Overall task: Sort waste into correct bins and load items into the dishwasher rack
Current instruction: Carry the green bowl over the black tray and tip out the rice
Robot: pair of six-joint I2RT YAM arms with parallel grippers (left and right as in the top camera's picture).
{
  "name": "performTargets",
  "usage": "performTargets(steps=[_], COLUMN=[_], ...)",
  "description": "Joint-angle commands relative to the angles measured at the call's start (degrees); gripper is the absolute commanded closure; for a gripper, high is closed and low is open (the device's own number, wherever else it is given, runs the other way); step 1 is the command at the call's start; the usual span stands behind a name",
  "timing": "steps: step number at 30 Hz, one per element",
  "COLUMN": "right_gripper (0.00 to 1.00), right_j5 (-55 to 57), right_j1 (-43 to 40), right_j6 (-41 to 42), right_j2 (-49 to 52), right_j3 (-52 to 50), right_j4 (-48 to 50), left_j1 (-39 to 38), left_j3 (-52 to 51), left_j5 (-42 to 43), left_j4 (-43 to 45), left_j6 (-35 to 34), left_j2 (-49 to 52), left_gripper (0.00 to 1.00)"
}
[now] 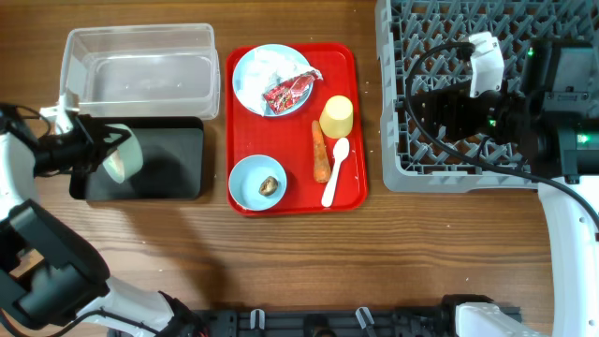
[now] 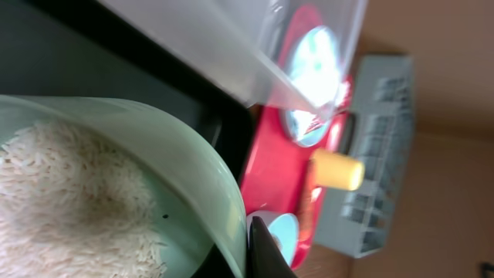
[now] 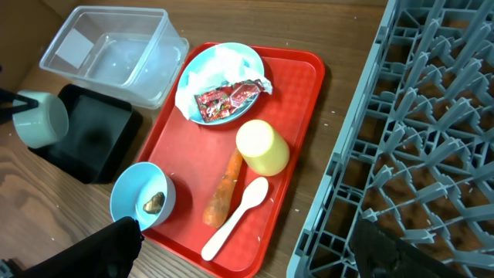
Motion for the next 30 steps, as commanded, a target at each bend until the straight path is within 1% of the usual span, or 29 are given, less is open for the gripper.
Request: performTargets(steps=[1,4,12,16,21,22,24,27,30], right_gripper=[0.1,0.1,0.1,0.1,0.1,0.1,0.1,0.1,0.09], right_j5=[0.31,0.31,0.31,0.31,0.31,0.31,0.33,0.31,0.31], right_j1=[0.24,0.24,0.24,0.24,0.24,0.24,0.24,0.24,0.24], right_j6=[0.9,0.9,1.33,1.38,2.36,2.36,2.36,2.38,2.38], right_j2=[0.7,0.7,0.7,0.7,0.7,0.7,0.7,0.7,0.7], right_j3=[1.11,1.11,1.11,1.11,1.11,1.11,1.11,1.11,1.11], right_j4=[-0.02,0.02,0.0,-0.02,0.0,0.0,-0.04,-0.04,-0.04], left_j1=[3.52,4.81,5.01,6.4,7.28,7.39,7.63,8.09,8.79], left_j3=[-0.28,-0.28,-0.28,-0.28,-0.28,-0.28,-0.28,-0.28,-0.28], left_j5=[10.47,12.68,14.16,19.3,21.99,22.71,25.64,30.86,31.65], left_j4=[0.92,1.44,4.37,6.14,6.97,6.91,6.93,6.93,6.91], left_j6=[2.03,2.01,1.73,1.75,1.75,1.33,-1.79,-1.79,-3.06], left_j2=[0.81,1.2,3.5,5.81,7.72,7.96,8.24,8.24,8.24], left_gripper=[0.96,0.96,0.96,0.96,0.96,0.96,0.96,0.96,0.96])
